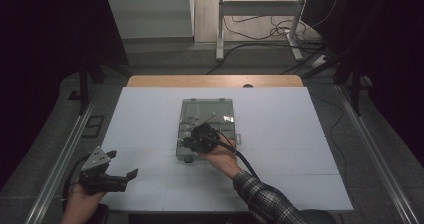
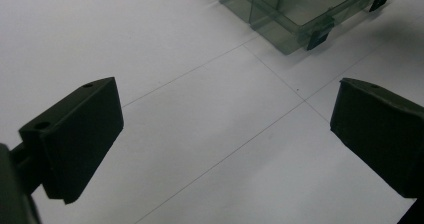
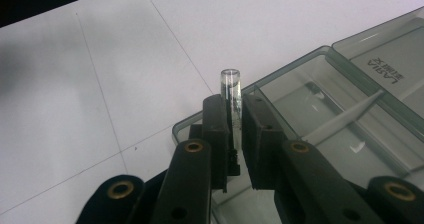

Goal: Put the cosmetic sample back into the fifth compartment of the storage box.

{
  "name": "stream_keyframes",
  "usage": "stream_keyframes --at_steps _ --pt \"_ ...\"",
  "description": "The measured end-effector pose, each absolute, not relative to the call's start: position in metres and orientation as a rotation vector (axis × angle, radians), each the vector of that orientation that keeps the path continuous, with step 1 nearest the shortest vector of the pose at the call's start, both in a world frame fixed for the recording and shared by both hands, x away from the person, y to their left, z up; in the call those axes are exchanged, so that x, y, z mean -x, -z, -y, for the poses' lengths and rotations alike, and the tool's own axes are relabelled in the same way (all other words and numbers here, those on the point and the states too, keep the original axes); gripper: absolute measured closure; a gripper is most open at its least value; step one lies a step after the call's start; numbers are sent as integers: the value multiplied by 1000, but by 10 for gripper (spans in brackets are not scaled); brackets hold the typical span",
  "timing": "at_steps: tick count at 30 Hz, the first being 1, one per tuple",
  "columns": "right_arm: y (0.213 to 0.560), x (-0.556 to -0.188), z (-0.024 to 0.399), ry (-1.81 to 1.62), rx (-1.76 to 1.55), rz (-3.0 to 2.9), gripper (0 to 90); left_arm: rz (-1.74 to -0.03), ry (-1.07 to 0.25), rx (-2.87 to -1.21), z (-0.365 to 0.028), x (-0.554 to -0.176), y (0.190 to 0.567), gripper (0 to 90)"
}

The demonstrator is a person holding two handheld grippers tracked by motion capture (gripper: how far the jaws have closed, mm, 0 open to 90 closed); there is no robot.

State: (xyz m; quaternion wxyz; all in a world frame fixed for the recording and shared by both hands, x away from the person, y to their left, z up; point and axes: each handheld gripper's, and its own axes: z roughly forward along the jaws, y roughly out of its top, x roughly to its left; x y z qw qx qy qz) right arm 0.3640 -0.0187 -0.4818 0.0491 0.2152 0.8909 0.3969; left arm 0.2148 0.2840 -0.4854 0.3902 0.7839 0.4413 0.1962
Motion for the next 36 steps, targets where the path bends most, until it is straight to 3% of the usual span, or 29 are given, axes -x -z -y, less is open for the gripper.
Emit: stream_keyframes --at_steps 6,26,36 --pt "489 -365 14 -1170 -653 -2720 794 -1120 -499 -1993 -284 -215 485 11" --pt "488 -363 17 -1135 -662 -2778 573 -1122 -493 -1979 -286 -213 485 11" --pt "484 -363 23 -1162 -695 -2763 529 -1122 -488 -1972 -286 -214 485 11"
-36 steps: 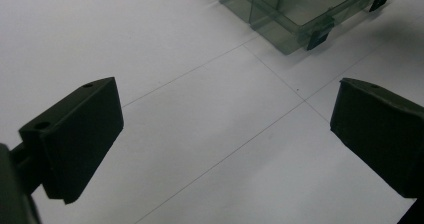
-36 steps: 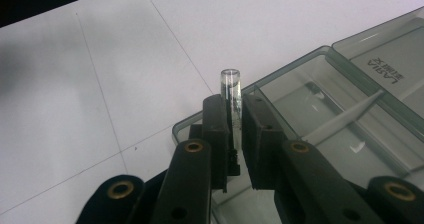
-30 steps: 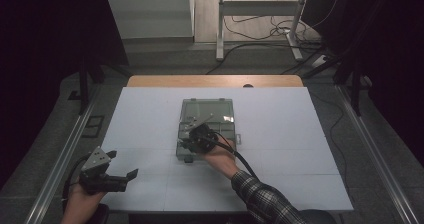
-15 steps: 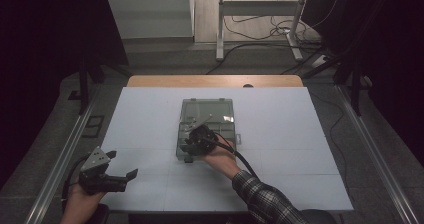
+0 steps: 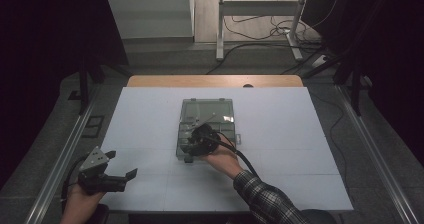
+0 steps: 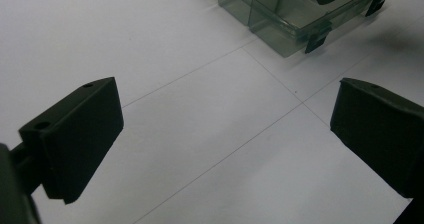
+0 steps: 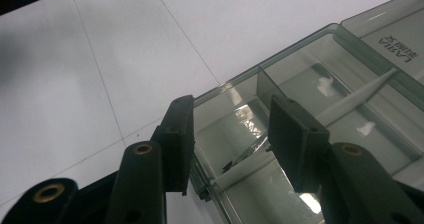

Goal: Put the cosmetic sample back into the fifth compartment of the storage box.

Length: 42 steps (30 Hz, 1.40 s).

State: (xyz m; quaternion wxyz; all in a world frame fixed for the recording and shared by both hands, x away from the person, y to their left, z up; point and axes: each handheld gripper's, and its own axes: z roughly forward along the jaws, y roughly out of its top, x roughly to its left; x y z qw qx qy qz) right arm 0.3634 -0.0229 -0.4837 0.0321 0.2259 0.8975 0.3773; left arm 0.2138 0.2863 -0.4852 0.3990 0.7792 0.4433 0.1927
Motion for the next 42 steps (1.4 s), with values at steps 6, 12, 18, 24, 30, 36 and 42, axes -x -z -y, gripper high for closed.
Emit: stream_keyframes --at_steps 6,12,18,24,30,36,42 --pt "481 -363 28 -1172 -713 -2756 502 -1122 -483 -1967 -287 -214 485 11" --pt "481 -363 34 -1146 -732 -2810 399 -1121 -482 -1966 -288 -214 485 11" --pt "482 -362 37 -1105 -722 -2830 310 -1118 -481 -1965 -288 -214 485 11" --pt "480 -361 39 -1107 -720 -2836 244 -1118 -477 -1963 -288 -214 485 11" --pt "476 -359 43 -1113 -715 -2829 182 -1117 -478 -1963 -288 -214 485 11" --pt "473 -357 49 -1110 -725 -2822 112 -1117 -477 -1964 -288 -214 485 11" --pt "473 -356 56 -1105 -734 -2809 79 -1115 -478 -1967 -288 -214 485 11"
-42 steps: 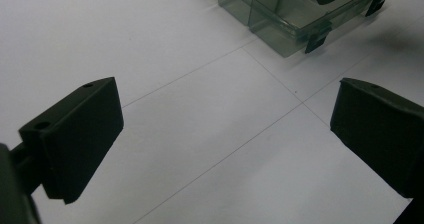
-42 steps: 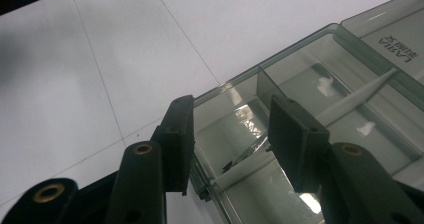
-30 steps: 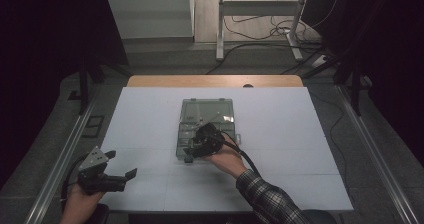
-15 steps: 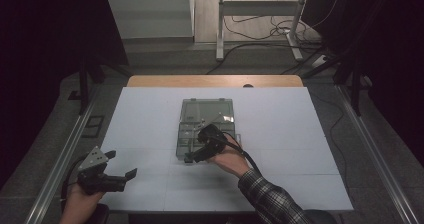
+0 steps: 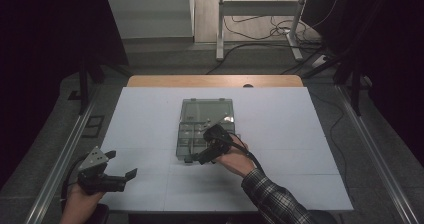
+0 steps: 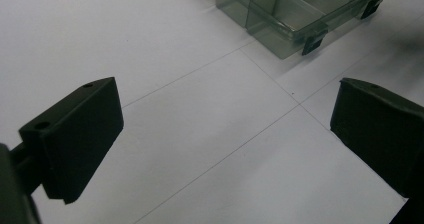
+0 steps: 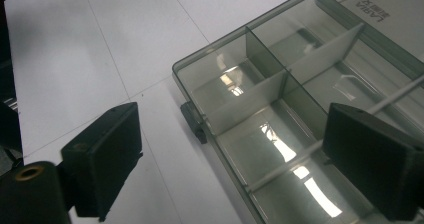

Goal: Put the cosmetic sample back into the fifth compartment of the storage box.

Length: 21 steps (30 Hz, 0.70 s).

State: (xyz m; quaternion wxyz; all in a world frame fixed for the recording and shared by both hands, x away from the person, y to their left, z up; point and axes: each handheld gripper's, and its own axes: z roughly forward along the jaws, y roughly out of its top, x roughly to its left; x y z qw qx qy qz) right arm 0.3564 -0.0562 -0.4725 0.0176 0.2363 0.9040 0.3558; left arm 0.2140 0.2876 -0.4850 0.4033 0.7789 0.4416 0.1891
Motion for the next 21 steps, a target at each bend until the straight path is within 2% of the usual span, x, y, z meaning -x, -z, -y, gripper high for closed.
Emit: stream_keyframes --at_steps 11,21 --pt "476 -351 60 -1058 -723 -2810 32 -1115 -475 -1962 -288 -214 485 11" --pt "473 -346 68 -1078 -719 -2790 28 -1117 -472 -1947 -289 -213 485 10"
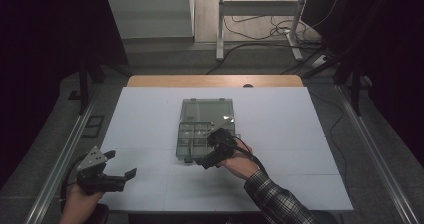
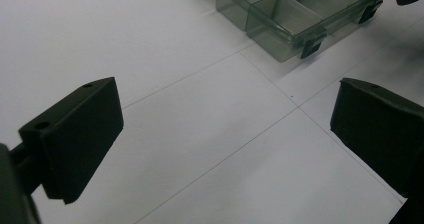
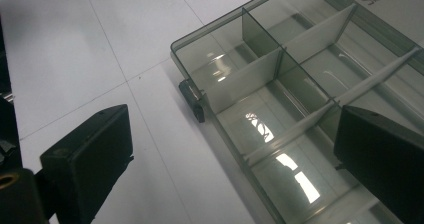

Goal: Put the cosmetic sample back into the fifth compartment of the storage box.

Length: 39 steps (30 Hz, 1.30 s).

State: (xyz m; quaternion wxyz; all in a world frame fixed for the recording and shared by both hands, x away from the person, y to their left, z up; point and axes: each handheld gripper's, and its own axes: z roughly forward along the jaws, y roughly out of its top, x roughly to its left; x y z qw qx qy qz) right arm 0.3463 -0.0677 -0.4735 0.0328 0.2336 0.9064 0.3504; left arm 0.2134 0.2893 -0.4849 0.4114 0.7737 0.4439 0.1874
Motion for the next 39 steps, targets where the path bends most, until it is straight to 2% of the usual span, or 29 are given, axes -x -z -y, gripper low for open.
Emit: stream_keyframes --at_steps 23,39 --pt "461 -328 96 -1114 -759 -2726 43 -1118 -471 -1945 -289 -213 485 10" --pt "466 -322 116 -1080 -775 -2700 56 -1117 -472 -1947 -289 -213 485 10"
